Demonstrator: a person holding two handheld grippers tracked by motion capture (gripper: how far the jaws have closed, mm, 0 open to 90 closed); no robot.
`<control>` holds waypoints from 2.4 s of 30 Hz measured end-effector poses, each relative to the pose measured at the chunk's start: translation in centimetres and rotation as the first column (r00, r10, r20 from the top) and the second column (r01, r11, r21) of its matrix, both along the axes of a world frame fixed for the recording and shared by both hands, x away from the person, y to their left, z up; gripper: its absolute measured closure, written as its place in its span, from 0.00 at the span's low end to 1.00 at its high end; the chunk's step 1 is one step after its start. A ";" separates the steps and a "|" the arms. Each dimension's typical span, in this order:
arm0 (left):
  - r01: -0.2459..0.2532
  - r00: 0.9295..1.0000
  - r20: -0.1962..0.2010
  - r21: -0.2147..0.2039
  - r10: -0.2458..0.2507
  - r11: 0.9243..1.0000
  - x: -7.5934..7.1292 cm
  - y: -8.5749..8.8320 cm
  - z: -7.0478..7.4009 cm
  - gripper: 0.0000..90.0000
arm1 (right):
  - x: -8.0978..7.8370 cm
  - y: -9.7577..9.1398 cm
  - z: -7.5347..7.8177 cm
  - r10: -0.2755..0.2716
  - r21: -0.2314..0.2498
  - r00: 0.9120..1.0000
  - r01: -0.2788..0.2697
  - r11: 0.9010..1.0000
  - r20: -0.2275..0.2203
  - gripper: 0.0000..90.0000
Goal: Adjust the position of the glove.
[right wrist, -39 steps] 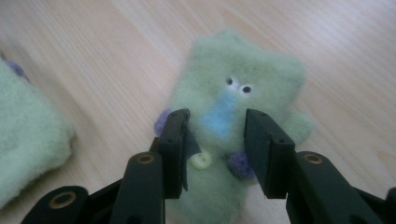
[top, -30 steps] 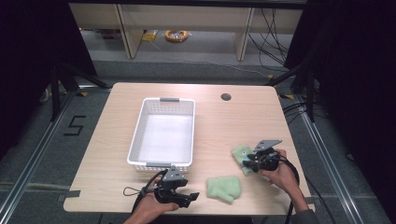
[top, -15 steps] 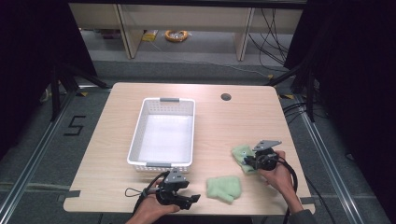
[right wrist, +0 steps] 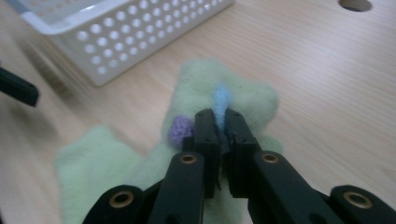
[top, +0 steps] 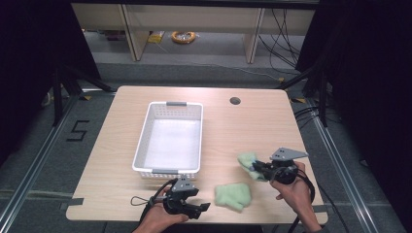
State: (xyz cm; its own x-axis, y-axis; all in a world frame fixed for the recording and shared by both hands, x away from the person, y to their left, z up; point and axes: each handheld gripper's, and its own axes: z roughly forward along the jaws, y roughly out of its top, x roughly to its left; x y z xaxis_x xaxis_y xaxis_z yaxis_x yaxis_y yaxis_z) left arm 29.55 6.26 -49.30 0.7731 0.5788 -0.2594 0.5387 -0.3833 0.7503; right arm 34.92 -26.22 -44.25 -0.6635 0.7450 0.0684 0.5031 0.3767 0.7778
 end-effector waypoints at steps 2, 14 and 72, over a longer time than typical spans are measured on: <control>-0.004 1.000 0.000 -0.004 0.004 1.000 -0.1 -0.2 0.1 0.39 | -0.7 0.8 0.3 0.030 -0.016 1.000 -0.030 0.999 0.003 0.95; 0.021 1.000 0.024 -0.031 -0.020 0.999 -1.3 -1.6 0.8 0.41 | -2.9 5.0 -1.5 0.103 -0.022 0.993 -0.104 0.994 -0.053 0.95; 0.138 0.989 0.039 0.074 -0.142 0.988 1.7 -3.9 -0.6 0.88 | -5.7 6.2 -3.1 0.138 0.071 0.985 -0.131 0.989 -0.102 0.80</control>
